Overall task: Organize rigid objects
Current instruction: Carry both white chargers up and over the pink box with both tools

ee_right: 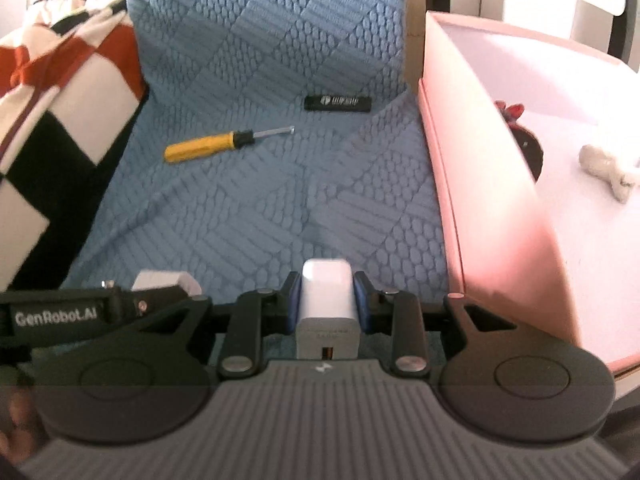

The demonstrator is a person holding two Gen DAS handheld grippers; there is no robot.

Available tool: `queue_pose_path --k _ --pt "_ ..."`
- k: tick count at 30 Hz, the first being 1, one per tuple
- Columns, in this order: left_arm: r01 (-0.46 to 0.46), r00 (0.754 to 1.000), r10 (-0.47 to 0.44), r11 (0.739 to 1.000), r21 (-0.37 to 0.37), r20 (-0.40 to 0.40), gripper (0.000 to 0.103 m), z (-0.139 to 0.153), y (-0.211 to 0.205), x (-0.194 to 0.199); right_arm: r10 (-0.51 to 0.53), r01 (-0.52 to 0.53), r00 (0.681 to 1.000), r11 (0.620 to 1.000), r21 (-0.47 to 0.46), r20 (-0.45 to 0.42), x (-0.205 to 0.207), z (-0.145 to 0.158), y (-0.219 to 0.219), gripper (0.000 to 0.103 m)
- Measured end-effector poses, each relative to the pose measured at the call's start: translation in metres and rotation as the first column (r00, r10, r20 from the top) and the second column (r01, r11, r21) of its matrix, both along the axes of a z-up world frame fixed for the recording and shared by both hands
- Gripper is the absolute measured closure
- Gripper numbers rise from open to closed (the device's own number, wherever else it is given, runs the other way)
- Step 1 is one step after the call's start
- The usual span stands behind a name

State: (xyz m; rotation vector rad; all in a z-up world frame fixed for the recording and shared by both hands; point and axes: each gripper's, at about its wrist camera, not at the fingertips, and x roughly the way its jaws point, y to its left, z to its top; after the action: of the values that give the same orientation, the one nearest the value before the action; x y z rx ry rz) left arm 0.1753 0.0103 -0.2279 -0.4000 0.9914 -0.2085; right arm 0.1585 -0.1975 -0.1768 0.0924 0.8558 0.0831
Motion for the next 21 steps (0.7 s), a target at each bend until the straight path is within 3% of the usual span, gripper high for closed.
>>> queue_pose_path --k 14,21 --pt "-0.010 1.000 0.010 1.000 -0.008 0.010 0.052 0.001 0.002 0.002 0.022 -0.021 0.991 1.000 -0.012 0.134 0.011 0.008 0.006 0.072" --pt "-0.026 1.000 0.026 1.000 -0.012 0.008 0.052 0.001 0.005 0.002 0.056 -0.054 0.995 0.998 -0.031 0.079 -0.001 -0.005 0.012 0.072"
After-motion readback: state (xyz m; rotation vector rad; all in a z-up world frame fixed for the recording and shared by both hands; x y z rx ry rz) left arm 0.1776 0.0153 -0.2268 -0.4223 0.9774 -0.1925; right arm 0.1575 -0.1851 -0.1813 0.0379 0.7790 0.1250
